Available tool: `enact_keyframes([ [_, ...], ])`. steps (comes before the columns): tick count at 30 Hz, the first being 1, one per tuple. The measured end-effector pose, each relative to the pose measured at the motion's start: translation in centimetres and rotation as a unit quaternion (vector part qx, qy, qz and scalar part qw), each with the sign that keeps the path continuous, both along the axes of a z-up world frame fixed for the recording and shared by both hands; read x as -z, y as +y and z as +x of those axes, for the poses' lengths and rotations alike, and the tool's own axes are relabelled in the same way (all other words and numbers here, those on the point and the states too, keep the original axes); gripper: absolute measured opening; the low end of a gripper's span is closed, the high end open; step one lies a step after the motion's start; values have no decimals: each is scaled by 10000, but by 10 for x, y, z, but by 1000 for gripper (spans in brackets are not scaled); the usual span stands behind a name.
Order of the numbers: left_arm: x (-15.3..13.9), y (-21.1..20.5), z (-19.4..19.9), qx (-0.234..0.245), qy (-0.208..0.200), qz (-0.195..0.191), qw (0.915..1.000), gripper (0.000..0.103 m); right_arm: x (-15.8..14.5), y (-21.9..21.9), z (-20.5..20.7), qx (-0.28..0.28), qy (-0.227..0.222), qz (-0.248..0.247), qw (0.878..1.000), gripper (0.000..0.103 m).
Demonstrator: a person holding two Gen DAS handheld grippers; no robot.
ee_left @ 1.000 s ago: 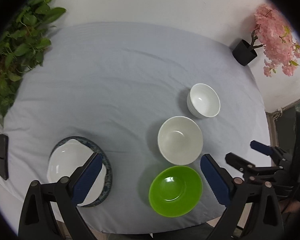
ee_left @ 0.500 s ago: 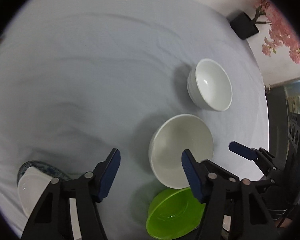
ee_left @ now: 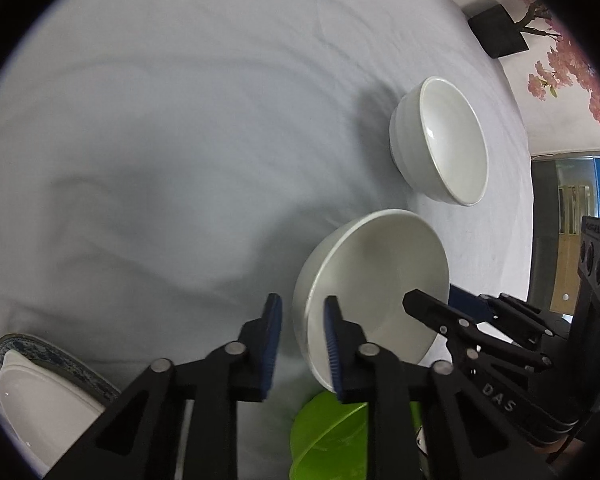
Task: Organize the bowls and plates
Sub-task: 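Close the right gripper on the large white bowl rim, then lift the large white bowl with the right gripper over the green bowl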
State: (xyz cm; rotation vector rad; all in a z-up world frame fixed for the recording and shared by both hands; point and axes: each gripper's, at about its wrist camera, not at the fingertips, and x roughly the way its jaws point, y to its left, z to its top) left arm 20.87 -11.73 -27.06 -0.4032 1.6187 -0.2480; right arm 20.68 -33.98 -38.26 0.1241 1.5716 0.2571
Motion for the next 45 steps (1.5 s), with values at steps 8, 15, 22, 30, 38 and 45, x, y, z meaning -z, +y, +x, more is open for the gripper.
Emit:
enact_keyframes([
  [8,3,2,0,-13,60,-1,10000,8,18,7,9,87,160,44,9998,3],
  [15,-13,-3,6,135,-42,236,9996,7,16,16,17,173,63,41,9998,2],
  [22,-82,-10,15,171,-473,550,9972,6,-29,20,26,214,-270,-18,9994,2],
  [30,-179,-13,-23,-153,-1078,608,9922,6,-137,22,5,33,-845,105,9964,2],
  [38,-216,-36,-71,-533,-1172,791,9885,5,-206,-9,-31,-235,-958,475,9940,2],
  [45,-219,-45,-104,-702,-1078,851,9880,5,-221,-49,-98,-438,-915,695,9924,3],
])
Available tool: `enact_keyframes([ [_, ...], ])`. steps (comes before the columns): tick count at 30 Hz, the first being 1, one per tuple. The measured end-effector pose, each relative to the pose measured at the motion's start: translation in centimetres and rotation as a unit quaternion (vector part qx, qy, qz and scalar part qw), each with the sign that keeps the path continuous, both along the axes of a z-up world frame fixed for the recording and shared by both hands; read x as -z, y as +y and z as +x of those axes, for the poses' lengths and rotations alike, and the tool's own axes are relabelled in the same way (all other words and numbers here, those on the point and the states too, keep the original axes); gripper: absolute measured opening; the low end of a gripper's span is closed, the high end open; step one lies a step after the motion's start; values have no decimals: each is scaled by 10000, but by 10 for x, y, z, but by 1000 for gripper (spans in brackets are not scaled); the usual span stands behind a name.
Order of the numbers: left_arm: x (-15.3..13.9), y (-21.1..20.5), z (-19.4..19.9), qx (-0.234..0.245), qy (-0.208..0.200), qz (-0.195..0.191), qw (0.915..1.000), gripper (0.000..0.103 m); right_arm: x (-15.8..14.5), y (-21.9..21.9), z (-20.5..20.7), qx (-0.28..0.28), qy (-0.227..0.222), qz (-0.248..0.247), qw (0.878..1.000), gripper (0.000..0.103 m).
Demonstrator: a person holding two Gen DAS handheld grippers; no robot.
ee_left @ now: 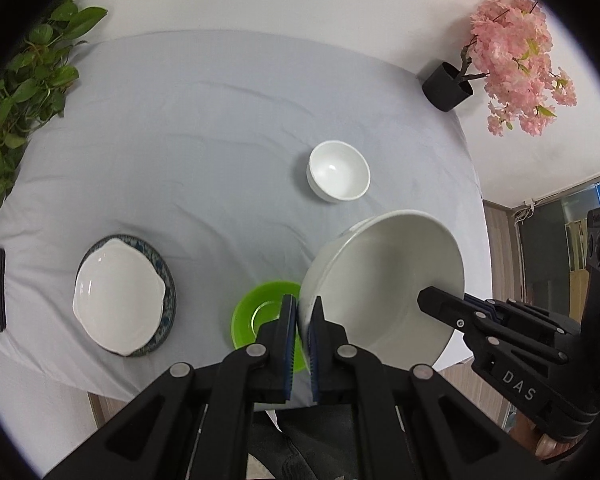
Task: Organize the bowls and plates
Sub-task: 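Lift the large white bowl with the right gripper over the green bowl, then lower the large white bowl into the green bowl and open the right gripper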
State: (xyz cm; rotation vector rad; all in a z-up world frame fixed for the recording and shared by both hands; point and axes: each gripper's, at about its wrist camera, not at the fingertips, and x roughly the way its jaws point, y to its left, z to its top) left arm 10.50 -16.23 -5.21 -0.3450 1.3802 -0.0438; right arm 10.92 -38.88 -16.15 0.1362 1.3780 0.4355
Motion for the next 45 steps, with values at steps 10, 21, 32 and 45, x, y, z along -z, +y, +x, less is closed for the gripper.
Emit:
enact_keyframes([
  [10,41,-4,-19,134,381,68,9992,4,47,-9,-23,-72,460,-91,9989,3],
  [21,113,10,-16,500,1045,-22,9933,4,135,24,-21,125,1077,-528,9927,3],
  [32,163,16,-14,662,1455,-127,9871,4,206,42,-17,315,1678,-745,9825,3],
  [45,177,20,-12,502,1519,-121,9870,4,237,50,-7,227,1909,-792,9781,3],
])
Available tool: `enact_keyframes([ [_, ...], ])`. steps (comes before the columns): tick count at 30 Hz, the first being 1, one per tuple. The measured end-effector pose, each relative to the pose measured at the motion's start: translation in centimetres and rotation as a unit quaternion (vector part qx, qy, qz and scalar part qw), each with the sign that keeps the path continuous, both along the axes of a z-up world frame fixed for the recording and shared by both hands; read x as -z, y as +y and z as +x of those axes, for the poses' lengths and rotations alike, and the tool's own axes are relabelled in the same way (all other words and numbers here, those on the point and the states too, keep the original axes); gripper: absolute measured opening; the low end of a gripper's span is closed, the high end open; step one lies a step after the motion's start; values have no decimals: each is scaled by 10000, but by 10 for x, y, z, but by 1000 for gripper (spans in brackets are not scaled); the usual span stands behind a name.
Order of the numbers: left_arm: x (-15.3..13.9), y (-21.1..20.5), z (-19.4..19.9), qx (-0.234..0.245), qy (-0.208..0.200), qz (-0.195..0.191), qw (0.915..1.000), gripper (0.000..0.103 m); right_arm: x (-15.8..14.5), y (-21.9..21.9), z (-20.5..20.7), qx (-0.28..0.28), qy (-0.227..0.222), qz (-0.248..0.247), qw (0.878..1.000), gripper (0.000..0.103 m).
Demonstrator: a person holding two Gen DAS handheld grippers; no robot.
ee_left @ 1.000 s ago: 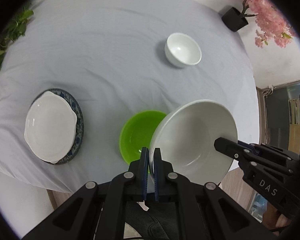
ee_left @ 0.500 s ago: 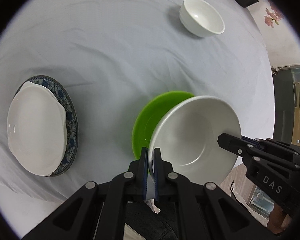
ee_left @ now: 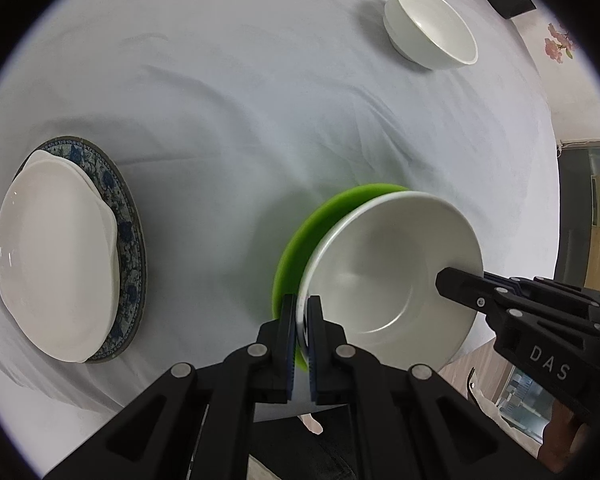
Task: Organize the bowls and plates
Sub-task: 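Lower the large white bowl into the green bowl and open the right gripper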
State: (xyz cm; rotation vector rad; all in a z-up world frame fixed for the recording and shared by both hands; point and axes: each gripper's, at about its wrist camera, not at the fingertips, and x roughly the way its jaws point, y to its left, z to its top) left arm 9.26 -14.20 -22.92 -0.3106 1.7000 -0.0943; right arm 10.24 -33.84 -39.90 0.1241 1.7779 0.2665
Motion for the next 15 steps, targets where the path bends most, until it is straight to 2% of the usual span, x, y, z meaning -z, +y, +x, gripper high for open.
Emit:
enact_keyframes([
  [15,3,12,3,-204,41,-172,9996,4,11,5,5,-88,-39,-75,9999,5],
])
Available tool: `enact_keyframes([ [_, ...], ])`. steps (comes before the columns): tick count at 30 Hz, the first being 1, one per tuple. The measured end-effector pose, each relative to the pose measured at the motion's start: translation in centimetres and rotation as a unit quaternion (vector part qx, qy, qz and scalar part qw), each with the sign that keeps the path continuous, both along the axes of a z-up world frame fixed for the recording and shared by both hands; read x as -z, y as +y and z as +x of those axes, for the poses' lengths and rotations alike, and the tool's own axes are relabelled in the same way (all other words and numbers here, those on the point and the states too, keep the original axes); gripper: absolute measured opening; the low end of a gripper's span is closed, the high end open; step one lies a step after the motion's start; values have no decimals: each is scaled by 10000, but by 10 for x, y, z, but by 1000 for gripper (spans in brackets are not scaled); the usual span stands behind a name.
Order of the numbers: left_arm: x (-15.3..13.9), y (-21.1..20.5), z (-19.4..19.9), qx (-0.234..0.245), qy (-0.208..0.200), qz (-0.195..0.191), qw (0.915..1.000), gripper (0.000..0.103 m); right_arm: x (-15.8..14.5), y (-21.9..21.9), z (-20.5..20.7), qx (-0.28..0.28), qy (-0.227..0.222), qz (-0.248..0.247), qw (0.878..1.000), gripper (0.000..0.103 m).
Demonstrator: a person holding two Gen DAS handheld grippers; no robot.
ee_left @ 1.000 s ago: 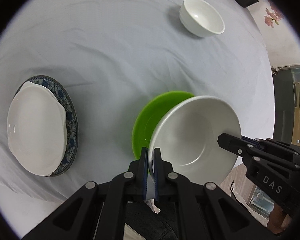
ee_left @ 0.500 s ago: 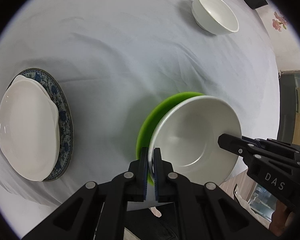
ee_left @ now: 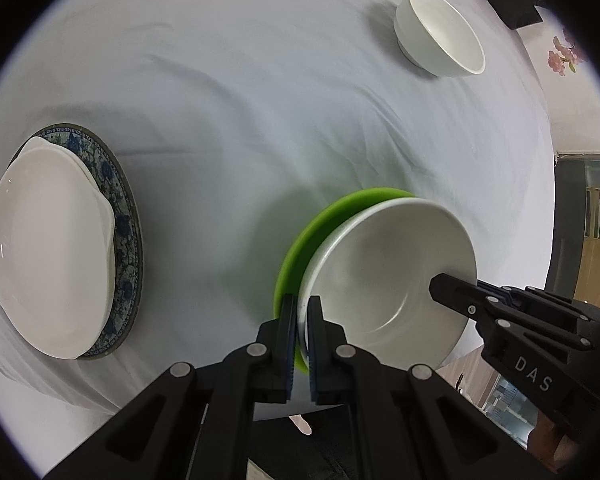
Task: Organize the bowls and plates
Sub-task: 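Lower the large white bowl into the green bowl and open the right gripper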
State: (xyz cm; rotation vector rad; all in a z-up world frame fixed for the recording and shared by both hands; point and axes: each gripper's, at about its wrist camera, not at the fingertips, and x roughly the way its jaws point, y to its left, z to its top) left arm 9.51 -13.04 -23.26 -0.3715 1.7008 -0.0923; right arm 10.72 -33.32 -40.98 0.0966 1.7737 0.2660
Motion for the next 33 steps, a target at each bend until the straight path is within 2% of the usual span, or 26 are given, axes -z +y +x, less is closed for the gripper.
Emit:
enact_keyframes([
  [8,1,7,-3,-50,-53,-43,10000,4,-4,8,-4,-135,-143,-104,9998,4],
  [17,-16,15,-8,-143,-284,16,9995,4,-2,11,-2,-70,-158,-288,9994,2],
  [22,-11,20,-8,-196,-251,-80,9995,4,-6,10,1,19,-168,-311,9994,1],
  [33,-10,12,-4,-115,-333,-24,9994,3,-15,11,7,-21,-210,-391,9990,2],
])
